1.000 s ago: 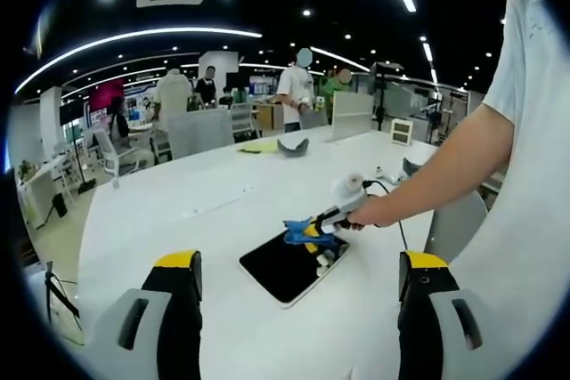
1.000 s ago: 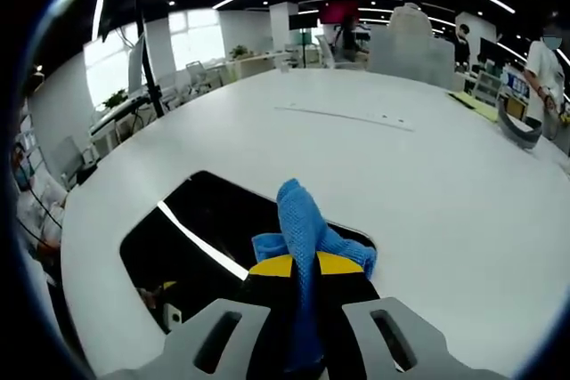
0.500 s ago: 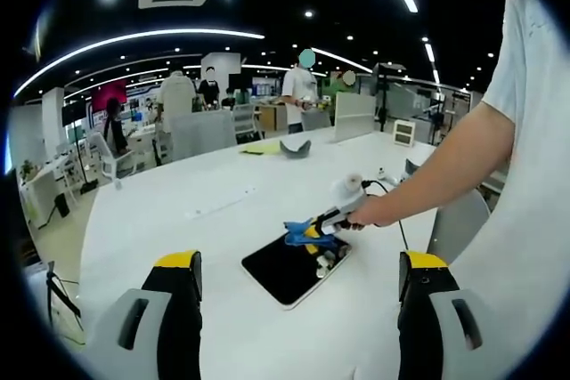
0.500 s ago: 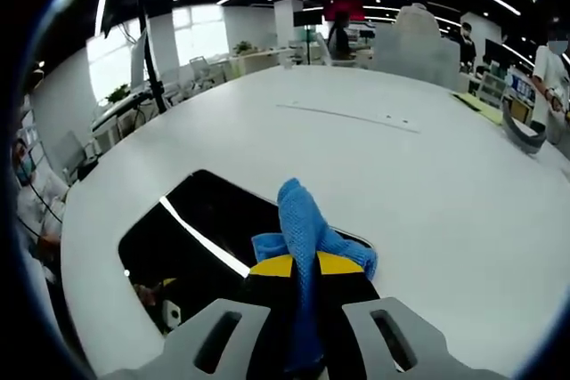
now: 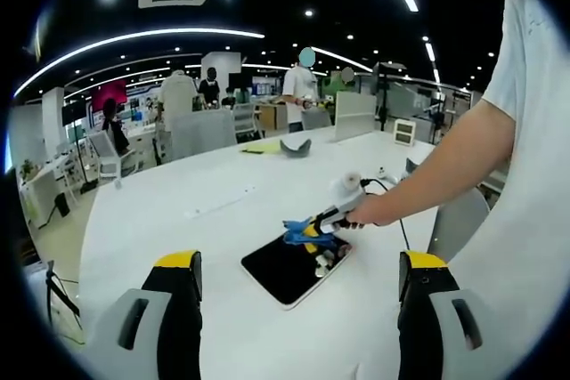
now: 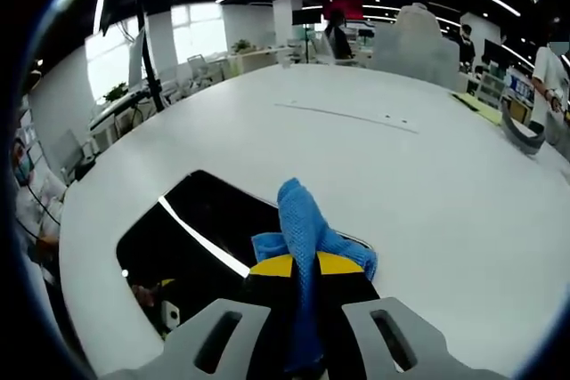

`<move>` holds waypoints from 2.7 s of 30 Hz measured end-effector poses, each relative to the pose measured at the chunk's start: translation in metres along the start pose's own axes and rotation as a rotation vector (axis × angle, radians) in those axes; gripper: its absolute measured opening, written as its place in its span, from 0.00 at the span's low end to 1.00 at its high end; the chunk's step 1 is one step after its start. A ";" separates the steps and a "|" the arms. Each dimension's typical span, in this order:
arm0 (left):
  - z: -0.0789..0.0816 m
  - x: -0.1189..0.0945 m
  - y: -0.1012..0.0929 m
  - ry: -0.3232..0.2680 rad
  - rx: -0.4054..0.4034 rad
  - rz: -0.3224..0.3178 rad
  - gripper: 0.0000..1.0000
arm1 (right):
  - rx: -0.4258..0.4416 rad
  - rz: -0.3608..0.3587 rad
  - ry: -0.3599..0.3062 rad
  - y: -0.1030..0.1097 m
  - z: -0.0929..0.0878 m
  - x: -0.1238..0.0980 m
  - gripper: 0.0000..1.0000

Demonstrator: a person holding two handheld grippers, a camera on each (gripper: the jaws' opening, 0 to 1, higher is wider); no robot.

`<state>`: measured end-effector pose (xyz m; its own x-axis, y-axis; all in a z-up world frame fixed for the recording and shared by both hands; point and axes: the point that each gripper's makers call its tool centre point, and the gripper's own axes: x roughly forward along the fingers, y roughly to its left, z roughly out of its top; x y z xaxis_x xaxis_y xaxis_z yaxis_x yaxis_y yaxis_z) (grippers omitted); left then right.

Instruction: Wipe the mirror surface with the cleaning cloth until all visible marks leave the cleaned area.

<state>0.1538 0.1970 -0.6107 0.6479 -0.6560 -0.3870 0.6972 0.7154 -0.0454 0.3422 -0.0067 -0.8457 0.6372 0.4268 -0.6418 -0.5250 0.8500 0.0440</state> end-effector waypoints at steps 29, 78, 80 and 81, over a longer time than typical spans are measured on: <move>-0.004 -0.004 -0.005 -0.005 -0.016 -0.022 0.92 | -0.023 0.026 0.071 0.014 0.000 0.003 0.03; -0.013 -0.020 -0.030 -0.007 0.003 -0.056 0.92 | -0.046 0.078 0.064 0.066 -0.029 -0.031 0.03; -0.014 -0.021 -0.031 -0.006 0.003 -0.060 0.92 | -0.045 0.078 0.063 0.068 -0.031 -0.032 0.03; -0.013 -0.021 -0.031 -0.008 0.003 -0.060 0.92 | -0.045 0.078 0.063 0.069 -0.031 -0.032 0.03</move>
<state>0.1148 0.1916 -0.6136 0.6074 -0.6996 -0.3764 0.7358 0.6740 -0.0652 0.2680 0.0285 -0.8457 0.5574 0.4699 -0.6845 -0.5972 0.7996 0.0626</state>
